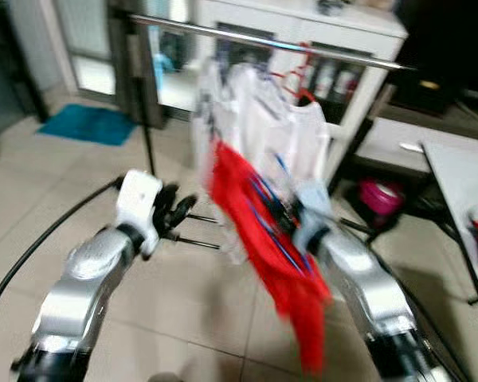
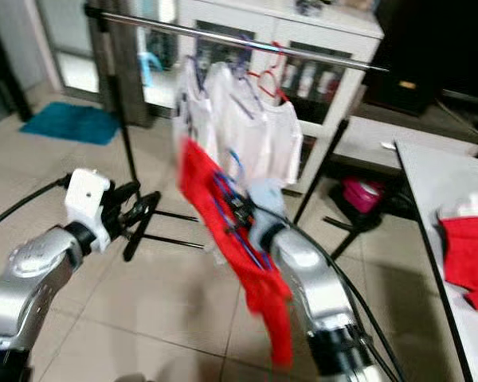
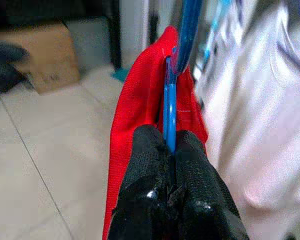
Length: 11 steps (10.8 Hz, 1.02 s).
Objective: Hang hanger
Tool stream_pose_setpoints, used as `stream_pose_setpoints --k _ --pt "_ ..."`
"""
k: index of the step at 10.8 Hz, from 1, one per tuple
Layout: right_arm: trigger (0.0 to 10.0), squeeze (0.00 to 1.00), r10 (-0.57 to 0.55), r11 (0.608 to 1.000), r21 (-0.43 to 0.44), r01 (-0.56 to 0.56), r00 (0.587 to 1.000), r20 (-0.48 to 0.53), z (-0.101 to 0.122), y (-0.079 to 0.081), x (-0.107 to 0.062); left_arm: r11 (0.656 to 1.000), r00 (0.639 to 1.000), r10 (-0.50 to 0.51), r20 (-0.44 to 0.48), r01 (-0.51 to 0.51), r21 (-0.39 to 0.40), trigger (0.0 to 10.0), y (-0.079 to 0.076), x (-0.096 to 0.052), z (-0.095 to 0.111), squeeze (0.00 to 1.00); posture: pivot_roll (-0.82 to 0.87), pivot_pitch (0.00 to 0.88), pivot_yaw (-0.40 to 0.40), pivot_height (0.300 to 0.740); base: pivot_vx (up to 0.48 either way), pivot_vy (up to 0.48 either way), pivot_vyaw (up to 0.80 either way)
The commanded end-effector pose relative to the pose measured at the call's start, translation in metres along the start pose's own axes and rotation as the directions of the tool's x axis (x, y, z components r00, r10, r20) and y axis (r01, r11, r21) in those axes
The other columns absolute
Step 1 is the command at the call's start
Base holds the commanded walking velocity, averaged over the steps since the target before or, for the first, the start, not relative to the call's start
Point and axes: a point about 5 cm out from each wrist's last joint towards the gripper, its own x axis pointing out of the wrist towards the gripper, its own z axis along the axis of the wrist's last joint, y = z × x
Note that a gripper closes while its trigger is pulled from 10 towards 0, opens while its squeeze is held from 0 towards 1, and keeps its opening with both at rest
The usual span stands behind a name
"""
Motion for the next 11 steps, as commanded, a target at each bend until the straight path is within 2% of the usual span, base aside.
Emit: stream_pose_setpoints --k 1,2,3,4,7,9,10,11 --pt "0.0 0.00 0.037 0.999 -0.011 -0.036 0.997 0.067 0.016 0.003 0.001 1.000 1.000 -0.005 -0.012 0.005 0.018 10.0 -0.001 0.006 -0.002 1.00 0.03 0.000 -0.106 0.740 0.000 0.000 0.00" --pt "0.0 0.00 0.066 0.998 -0.019 -0.064 0.994 0.087 0.021 0.007 0.002 0.999 1.000 -0.022 -0.012 0.023 0.036 10.0 -0.003 0.012 -0.002 1.00 0.03 0.000 -0.104 0.740 0.000 0.000 0.00" --pt "0.0 0.00 0.104 0.994 -0.028 -0.102 0.988 0.115 0.029 0.012 0.002 0.996 0.997 -0.074 0.006 0.073 0.042 10.0 -0.010 0.019 0.000 0.20 0.03 0.000 -0.098 0.740 0.000 0.000 0.00" --pt "0.0 0.00 0.123 0.992 -0.037 -0.119 0.984 0.126 0.033 0.013 0.002 0.994 0.995 -0.101 0.021 0.100 0.034 10.0 -0.014 0.023 0.003 0.00 0.03 0.000 -0.098 0.740 0.000 0.000 0.00" --pt "0.0 0.00 0.164 0.985 -0.066 -0.157 0.978 0.128 0.039 0.017 0.003 0.988 0.985 -0.150 0.087 0.146 0.049 10.0 -0.021 0.036 0.013 0.00 0.02 0.000 -0.090 0.740 0.000 0.000 0.00" --pt "0.0 0.00 0.164 0.985 -0.073 -0.156 0.977 0.133 0.042 0.016 0.001 0.997 0.996 -0.067 0.066 0.063 0.052 1.1 -0.012 0.043 0.011 0.00 0.01 0.000 -0.087 0.740 0.000 0.000 0.00" --pt "0.0 0.00 0.164 0.985 -0.075 -0.155 0.978 0.132 0.042 0.015 0.001 0.998 0.996 -0.052 0.074 0.049 0.045 0.0 -0.011 0.044 0.010 0.00 0.01 0.000 -0.092 0.740 0.000 0.000 0.00" --pt "0.0 0.00 0.167 0.984 -0.076 -0.158 0.977 0.129 0.042 0.014 0.001 0.998 0.996 -0.044 0.075 0.041 0.042 0.0 -0.010 0.044 0.010 0.00 0.01 0.000 -0.099 0.740 0.000 0.000 0.00"
